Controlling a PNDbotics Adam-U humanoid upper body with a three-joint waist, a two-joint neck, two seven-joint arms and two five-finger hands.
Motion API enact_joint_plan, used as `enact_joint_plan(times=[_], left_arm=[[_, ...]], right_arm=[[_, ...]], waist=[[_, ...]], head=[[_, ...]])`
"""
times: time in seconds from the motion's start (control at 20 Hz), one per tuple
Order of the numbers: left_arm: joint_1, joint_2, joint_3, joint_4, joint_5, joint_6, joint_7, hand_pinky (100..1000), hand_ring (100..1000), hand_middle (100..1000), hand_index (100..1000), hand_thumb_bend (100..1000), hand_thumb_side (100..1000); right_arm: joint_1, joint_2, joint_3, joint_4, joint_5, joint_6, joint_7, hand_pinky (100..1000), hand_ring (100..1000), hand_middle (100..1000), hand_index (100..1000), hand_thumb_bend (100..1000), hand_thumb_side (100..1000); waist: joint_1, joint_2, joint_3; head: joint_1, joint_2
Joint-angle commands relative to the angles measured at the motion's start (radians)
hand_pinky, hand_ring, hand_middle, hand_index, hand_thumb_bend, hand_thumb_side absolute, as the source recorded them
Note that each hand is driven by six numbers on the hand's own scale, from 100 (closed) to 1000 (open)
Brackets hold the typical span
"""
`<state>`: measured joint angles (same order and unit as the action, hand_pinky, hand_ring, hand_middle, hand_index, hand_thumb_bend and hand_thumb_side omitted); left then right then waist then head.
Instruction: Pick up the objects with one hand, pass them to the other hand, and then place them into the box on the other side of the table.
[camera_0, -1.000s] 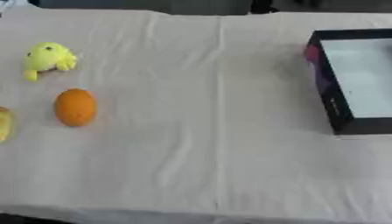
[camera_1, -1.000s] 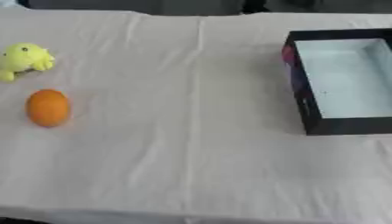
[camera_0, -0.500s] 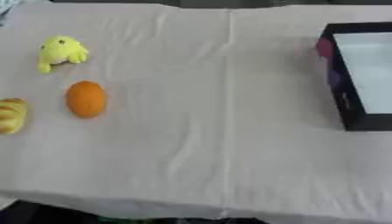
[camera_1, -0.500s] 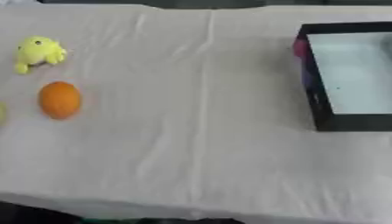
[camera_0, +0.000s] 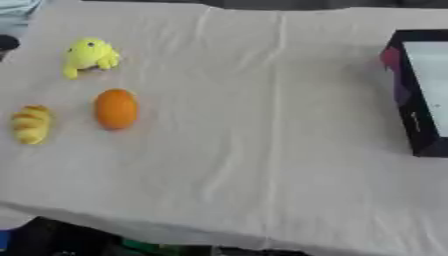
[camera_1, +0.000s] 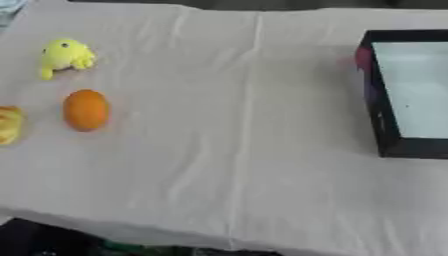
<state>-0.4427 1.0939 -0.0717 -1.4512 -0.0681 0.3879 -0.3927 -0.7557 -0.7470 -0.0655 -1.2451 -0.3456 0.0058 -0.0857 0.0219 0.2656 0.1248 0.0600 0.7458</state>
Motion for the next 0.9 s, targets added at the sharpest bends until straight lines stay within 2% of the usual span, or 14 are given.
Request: enact_joint_plan(times=[0.05,0.5,0.75,0.9], left_arm=[[0.011,0.064,0.013,-0.008,-0.017,0.038,-0.048,869,900,815,858,749,504],[0.060,0.083,-0.025,-0.031,0.011,0.076,-0.148,866,893,798,818,738,441],[0.074,0.085,-0.047,-0.028,-0.042,0.089,-0.206,865,889,794,818,746,440],[0.072,0.083,-0.060,-0.026,-0.114,0.110,-0.203,858,881,786,806,760,436]], right_arm=[[-0.010,-0.047,-0.002,-0.007,0.010,-0.001,0.004,842,881,921,901,100,505],[-0.008,-0.047,0.001,0.000,0.017,-0.001,0.007,843,879,919,901,100,509],[-0.009,-0.040,0.008,0.002,0.023,0.001,0.012,843,878,917,901,100,513],[-0.012,-0.035,0.014,0.002,0.028,0.003,0.019,843,878,916,901,100,515]], waist=[[0.001,-0.024,0.004],[-0.004,-0.018,0.005],[-0.002,-0.016,0.004],[-0.001,-0.017,0.004]], head=[[0.009,-0.001],[0.010,-0.013],[0.012,-0.022],[0.014,-0.020]])
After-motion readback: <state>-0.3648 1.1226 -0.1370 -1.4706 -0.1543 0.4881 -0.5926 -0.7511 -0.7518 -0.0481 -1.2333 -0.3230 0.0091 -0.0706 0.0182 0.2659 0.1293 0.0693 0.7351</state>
